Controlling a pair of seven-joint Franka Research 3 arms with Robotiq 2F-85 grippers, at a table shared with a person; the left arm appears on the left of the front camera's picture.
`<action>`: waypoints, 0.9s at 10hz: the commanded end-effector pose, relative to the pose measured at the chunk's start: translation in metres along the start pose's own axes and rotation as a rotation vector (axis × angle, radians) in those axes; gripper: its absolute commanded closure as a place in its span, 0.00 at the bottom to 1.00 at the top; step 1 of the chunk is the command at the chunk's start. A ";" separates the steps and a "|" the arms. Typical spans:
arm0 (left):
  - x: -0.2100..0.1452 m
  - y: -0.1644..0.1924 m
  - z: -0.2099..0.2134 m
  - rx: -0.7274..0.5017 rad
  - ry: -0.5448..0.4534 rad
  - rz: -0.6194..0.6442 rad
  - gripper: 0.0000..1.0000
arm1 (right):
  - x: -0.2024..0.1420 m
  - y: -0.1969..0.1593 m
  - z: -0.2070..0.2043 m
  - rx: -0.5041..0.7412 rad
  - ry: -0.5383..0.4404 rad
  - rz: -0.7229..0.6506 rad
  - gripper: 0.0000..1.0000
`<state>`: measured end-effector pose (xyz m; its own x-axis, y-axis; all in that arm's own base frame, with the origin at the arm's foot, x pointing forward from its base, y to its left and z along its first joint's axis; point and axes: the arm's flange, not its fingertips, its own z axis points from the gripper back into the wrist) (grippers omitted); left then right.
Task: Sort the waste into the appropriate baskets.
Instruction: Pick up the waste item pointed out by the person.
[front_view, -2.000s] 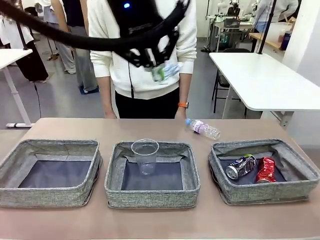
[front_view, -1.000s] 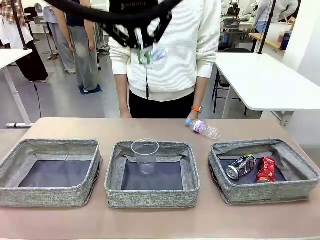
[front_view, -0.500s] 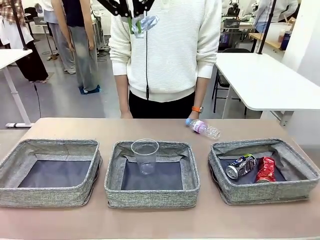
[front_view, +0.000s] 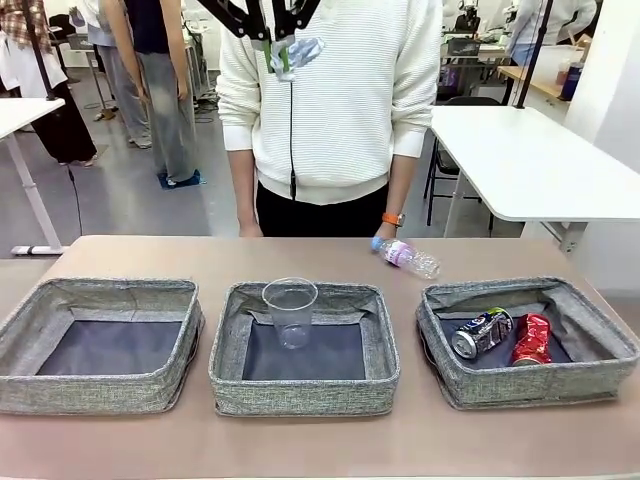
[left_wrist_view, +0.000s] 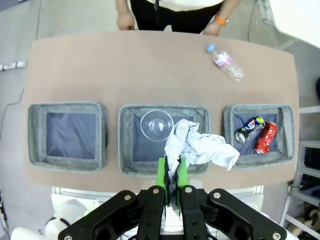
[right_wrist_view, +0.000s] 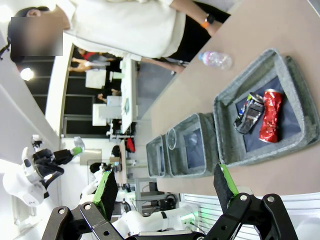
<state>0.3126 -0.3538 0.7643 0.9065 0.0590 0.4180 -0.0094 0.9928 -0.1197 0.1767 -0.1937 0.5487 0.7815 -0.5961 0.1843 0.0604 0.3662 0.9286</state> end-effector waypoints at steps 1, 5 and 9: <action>-0.001 0.004 0.005 0.006 -0.016 0.013 0.92 | 0.002 0.000 0.001 0.011 -0.003 0.020 0.00; -0.001 0.004 0.005 0.006 -0.016 0.013 0.92 | 0.002 0.000 0.001 0.011 -0.003 0.020 0.00; -0.001 0.004 0.005 0.006 -0.016 0.013 0.92 | 0.002 0.000 0.001 0.011 -0.003 0.020 0.00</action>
<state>0.3124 -0.3535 0.7650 0.9058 0.0594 0.4196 -0.0095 0.9927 -0.1200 0.1767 -0.1937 0.5487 0.7815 -0.5961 0.1843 0.0604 0.3662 0.9286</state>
